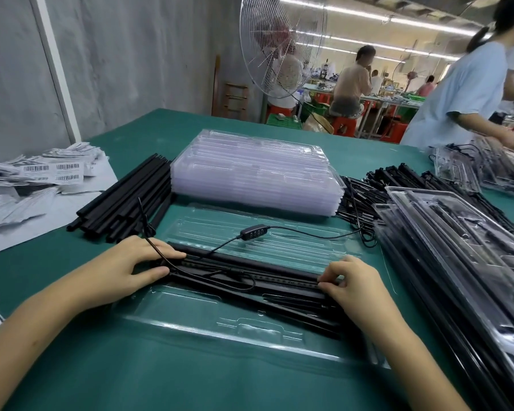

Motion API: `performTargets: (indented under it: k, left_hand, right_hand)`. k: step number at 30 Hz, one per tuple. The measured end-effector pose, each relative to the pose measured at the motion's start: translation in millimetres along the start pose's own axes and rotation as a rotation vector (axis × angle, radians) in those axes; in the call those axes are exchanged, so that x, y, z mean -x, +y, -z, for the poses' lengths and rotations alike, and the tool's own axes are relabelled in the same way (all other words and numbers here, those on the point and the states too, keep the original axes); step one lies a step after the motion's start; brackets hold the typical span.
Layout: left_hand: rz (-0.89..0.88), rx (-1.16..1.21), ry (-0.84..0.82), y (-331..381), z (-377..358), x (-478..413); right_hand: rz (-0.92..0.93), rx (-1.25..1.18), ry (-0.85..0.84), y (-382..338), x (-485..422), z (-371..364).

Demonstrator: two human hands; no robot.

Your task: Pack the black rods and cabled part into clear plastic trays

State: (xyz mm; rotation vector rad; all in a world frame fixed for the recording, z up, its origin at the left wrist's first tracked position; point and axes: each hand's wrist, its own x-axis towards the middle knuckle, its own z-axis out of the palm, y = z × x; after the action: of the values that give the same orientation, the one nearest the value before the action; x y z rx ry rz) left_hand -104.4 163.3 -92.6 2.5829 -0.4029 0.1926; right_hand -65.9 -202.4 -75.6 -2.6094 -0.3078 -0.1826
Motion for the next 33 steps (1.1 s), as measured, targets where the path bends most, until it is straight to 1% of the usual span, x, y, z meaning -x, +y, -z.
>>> performTargets:
  k: [2, 6, 9, 13, 15, 21, 25, 28, 30, 33]
  left_hand:
    - [-0.010, 0.007, 0.000, 1, 0, -1]
    - [-0.001, -0.036, -0.029, 0, -2, 0]
    - [0.006, -0.053, -0.038, 2, 0, 0]
    - [-0.030, -0.184, -0.056, 9, -3, -1]
    - [-0.030, -0.214, -0.041, 11, -6, 0]
    - [0.028, -0.078, 0.012, 15, -6, -1]
    - [0.063, -0.074, 0.021, 15, -9, 1]
    - [0.037, -0.076, 0.037, 17, -8, 1]
    - [0.010, -0.072, -0.002, 20, -5, -2]
    - [0.026, -0.027, -0.103, 26, 7, -6]
  right_hand:
    - [0.011, 0.041, -0.001, 0, 0, 0]
    - [0.017, 0.062, -0.079, 1, -4, 6]
    - [0.058, 0.070, -0.104, 3, -2, 9]
    - [0.068, -0.005, -0.180, 2, 7, 14]
    - [0.073, 0.030, -0.221, 2, 10, 14]
    - [0.122, 0.185, -0.214, 1, 16, 5]
    - [0.069, 0.097, -0.249, -5, 21, 5]
    - [0.136, 0.233, -0.247, -8, 26, -2]
    - [0.152, 0.279, -0.231, -7, 27, -4]
    - [0.118, 0.257, -0.224, -5, 26, -5]
